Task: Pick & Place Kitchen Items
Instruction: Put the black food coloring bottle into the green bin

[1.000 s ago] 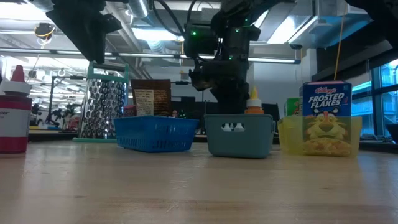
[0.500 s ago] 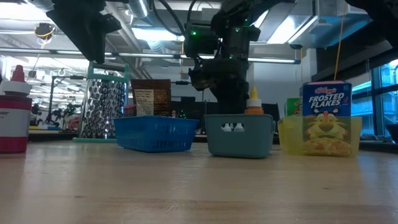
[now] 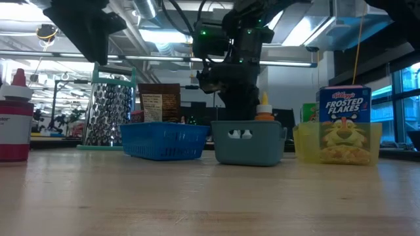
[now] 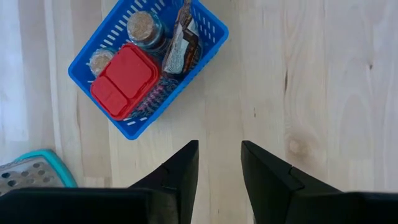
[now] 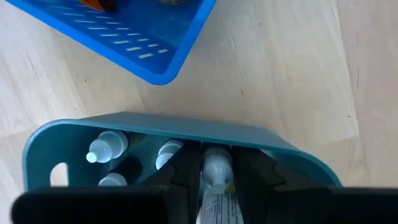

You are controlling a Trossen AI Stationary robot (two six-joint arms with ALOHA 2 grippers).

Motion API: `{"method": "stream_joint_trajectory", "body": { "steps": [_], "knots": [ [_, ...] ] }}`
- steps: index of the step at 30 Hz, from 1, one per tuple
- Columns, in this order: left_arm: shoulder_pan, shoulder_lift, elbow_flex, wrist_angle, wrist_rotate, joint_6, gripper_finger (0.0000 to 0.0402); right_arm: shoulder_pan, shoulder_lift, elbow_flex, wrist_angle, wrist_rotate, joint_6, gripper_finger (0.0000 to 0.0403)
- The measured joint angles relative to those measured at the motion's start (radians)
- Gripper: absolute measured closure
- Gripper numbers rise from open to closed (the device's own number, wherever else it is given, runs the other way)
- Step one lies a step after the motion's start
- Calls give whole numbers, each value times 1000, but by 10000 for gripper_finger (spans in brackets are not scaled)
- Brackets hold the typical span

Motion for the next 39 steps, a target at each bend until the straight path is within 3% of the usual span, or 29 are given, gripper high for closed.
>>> {"method": "stream_joint_trajectory", "body": {
  "steps": [19,30,39],
  "knots": [
    [-11,0,0,-1,0,-15,286,3,0,0,-4,0,9,323],
    [-11,0,0,-1,0,-15,286,3,0,0,-10,0,31,236],
    [-11,0,0,0,0,-15,286,3,-5,4,25,11,54,225]
  ]
}}
